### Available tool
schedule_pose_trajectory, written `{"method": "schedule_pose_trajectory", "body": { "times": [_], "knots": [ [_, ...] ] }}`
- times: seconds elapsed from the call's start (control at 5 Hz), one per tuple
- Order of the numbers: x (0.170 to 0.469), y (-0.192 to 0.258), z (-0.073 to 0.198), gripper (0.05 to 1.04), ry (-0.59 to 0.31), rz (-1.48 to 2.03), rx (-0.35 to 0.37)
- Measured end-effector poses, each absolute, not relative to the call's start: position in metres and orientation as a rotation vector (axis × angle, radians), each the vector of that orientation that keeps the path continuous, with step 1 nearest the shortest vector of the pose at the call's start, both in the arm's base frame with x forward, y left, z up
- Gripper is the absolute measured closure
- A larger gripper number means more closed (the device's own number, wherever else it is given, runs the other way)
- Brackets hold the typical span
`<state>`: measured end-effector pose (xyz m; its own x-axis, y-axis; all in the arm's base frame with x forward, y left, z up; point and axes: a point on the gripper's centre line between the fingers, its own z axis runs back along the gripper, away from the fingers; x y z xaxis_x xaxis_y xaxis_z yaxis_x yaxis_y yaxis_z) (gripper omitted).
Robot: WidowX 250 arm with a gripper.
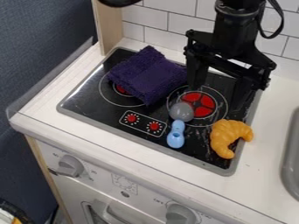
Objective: Move the purple cloth to the top right of the stove
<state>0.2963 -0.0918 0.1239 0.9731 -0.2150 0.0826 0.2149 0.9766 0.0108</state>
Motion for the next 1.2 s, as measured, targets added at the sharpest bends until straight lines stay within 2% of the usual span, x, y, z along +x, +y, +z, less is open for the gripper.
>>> {"method": "schedule_pose_trajectory", "body": {
  "times": [0.2,0.4,0.8,1.2],
  "knots": [
    [0.296,-0.092,0.115,0.083,-0.052,-0.214,0.007],
    [0.307,-0.072,0.114,0.083,-0.039,-0.134,0.016],
    [0.339,-0.009,0.111,0.083,-0.041,0.035,0.051],
    [0.354,0.041,0.091,0.083,-0.015,0.199,0.084]
  ]
}}
